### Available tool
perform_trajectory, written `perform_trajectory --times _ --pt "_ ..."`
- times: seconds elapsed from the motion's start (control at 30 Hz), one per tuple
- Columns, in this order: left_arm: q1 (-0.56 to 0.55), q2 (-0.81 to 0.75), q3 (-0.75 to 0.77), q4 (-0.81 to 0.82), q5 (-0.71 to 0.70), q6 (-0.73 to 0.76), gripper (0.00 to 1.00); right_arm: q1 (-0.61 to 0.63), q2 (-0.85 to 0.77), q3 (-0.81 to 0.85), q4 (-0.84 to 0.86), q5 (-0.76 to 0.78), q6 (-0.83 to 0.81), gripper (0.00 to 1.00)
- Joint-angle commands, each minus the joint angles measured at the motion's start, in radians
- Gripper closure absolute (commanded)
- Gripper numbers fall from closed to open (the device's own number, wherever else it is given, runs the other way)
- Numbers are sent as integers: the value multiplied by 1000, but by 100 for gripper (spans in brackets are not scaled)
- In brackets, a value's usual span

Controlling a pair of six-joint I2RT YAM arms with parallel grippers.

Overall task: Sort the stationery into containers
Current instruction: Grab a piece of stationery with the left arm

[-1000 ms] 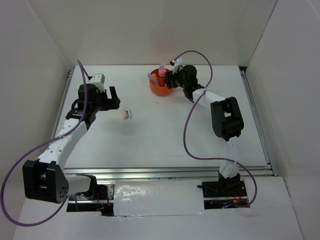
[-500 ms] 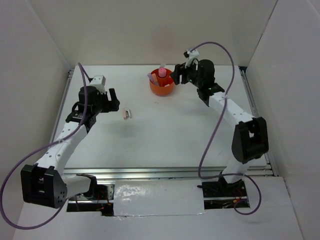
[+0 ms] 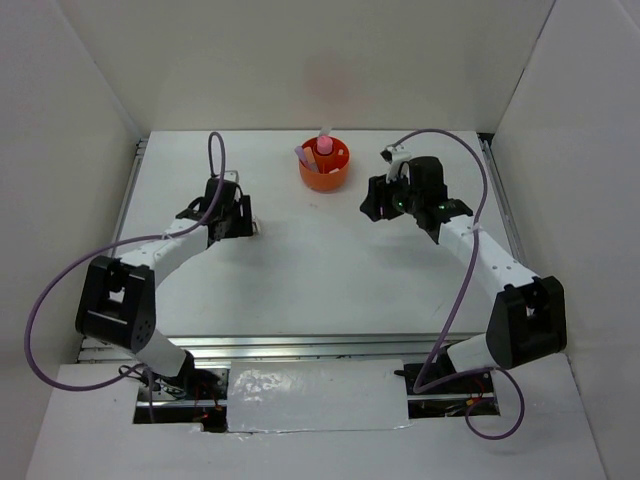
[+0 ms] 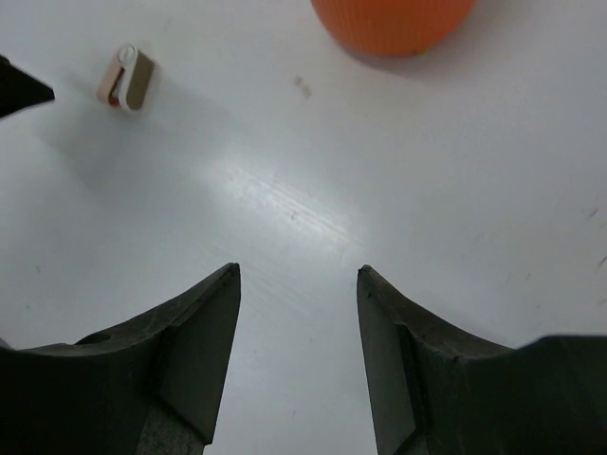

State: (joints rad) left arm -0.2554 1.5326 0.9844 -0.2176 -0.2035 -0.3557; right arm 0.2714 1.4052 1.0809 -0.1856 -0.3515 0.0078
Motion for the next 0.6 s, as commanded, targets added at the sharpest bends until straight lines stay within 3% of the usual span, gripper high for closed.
perform_trajectory --times 0.0,0.13,0.57 --pt "-21 35 83 27 -51 -52 22 -15 -64 -21 -29 -15 35 42" --pt "-21 89 89 57 -40 -68 32 -28 -45 -13 -46 -30 46 44" --pt "-4 221 145 78 18 -63 39 -46 -20 1 -64 -58 75 45"
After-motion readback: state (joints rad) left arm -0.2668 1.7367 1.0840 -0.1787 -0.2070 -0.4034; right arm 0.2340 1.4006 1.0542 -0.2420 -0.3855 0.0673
